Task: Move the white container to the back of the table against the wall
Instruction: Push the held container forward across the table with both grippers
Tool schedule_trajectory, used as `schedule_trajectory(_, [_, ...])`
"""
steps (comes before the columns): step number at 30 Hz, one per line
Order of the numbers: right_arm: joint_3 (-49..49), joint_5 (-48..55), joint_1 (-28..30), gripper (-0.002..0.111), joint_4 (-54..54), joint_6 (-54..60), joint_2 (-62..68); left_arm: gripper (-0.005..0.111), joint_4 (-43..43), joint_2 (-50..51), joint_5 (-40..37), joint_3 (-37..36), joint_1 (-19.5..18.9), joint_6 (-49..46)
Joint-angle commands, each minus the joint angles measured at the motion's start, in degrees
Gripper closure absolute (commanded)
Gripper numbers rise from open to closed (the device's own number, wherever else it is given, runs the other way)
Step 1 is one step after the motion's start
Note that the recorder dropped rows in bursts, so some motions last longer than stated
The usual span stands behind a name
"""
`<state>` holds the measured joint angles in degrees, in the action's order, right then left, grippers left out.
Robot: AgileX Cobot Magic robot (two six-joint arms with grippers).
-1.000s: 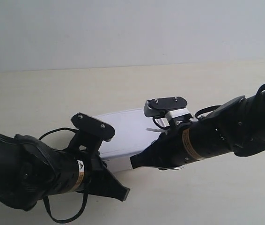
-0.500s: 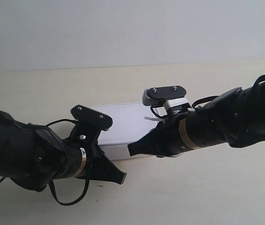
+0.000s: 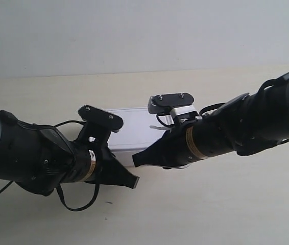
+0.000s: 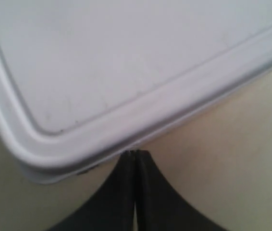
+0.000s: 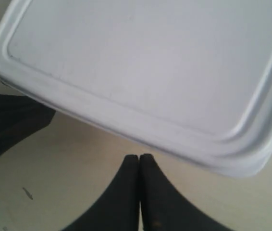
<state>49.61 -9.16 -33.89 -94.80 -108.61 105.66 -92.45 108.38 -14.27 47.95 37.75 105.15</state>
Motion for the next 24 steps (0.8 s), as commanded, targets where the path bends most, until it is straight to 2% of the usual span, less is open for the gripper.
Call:
schedule_trajectory(1, [1.1, 2.1, -0.1, 0.108, -0.2, 0.2, 1.5, 0.107, -0.4, 0.2, 0.0, 0.7, -0.1, 0.4])
schedule_trajectory(4, [3.0, 1.9, -0.1, 0.108, -0.2, 0.0, 2.6, 0.107, -1.5, 0.2, -0.6, 1.1, -0.5, 0.4])
schedule_trajectory(11, [6.7, 2.1, -0.1, 0.108, 0.1, 0.0, 4.3, 0.107, -2.3, 0.2, 1.9, 3.1, -4.8, 0.2])
schedule_trajectory(24, [10.1, 3.6, -0.1, 0.108, -0.4, -0.9, 7.0, 0.107, -2.9, 3.8, 4.3, 6.8, -7.0, -0.1])
